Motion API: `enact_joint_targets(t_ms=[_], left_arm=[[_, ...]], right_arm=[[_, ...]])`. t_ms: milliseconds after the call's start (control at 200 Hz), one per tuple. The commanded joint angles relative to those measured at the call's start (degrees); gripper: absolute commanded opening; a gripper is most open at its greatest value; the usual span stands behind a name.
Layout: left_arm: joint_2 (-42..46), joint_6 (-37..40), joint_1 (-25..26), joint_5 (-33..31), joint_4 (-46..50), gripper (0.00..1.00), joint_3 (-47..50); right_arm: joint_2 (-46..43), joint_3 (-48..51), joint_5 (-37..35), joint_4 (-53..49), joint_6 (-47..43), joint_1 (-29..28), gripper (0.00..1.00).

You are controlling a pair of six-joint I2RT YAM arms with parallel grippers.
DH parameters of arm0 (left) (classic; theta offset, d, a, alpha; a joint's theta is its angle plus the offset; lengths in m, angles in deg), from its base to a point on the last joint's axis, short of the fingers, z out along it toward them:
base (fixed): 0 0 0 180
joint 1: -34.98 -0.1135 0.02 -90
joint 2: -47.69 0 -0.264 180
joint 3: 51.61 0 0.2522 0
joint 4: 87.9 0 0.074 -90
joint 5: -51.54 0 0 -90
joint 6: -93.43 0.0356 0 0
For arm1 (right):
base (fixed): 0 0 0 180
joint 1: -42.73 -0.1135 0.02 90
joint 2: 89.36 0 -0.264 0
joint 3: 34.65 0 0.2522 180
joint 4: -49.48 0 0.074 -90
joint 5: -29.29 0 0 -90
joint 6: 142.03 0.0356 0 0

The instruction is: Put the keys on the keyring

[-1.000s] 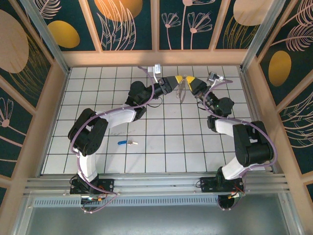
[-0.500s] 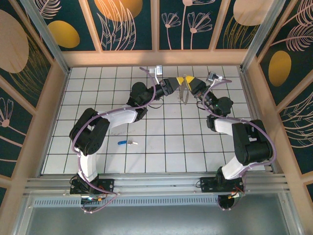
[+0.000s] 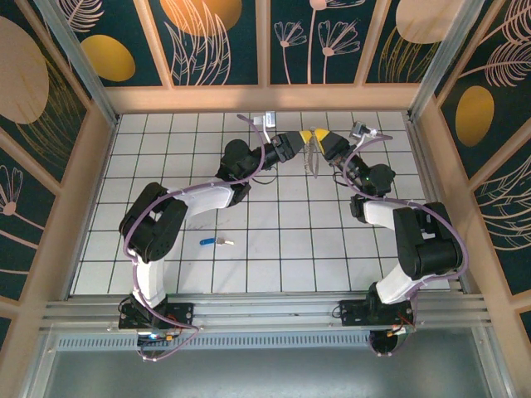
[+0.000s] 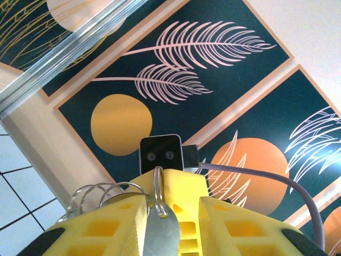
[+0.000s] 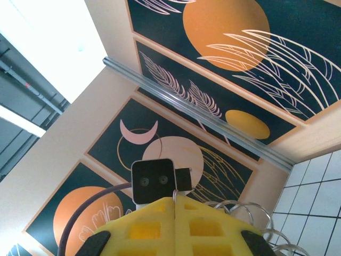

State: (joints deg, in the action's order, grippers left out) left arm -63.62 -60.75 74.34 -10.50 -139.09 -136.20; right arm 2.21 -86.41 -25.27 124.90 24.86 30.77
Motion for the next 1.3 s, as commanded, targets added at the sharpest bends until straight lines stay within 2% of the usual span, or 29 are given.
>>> enact_joint_targets(t_ms=[0,255,661,901,1036,1231,1296], left_arm=[[-0.95,0.63,0.48,-0.65,-1.97,0.32,-1.0],[-0.98,1.21,0.42,-1.16,-1.59,0.32,-1.05],[-2.05,1.15,0.46,-0.85,-1.76,0.21,-2.29],[-2.31,1.12,0.43,-0.97,-1.94,0.21,-2.47],[-2.33,1.17,0.47,-1.03,-2.18,0.15,-2.52],[-2.4,1.35,0.46,-0.97,-2.21,0.0,-2.65],[-2.32,1.69,0.48,-0.83,-2.07,0.0,-2.65]], right_arm=[[-0.54,-0.79,0.24,7.87,-0.39,-0.48,0.0],[-0.88,-0.35,0.51,7.46,-0.77,-0.43,0.0],[-0.75,0.12,1.43,6.6,-1.22,-0.71,0.0],[-0.6,0.21,1.8,6.05,-1.55,-1.01,0.0],[-0.64,0.38,2.15,5.78,-1.78,-0.96,0.0],[-1.44,0.82,2.52,4.12,-2.8,-0.98,0.0],[-1.79,0.91,2.99,3.27,-3.37,-0.94,0.0]])
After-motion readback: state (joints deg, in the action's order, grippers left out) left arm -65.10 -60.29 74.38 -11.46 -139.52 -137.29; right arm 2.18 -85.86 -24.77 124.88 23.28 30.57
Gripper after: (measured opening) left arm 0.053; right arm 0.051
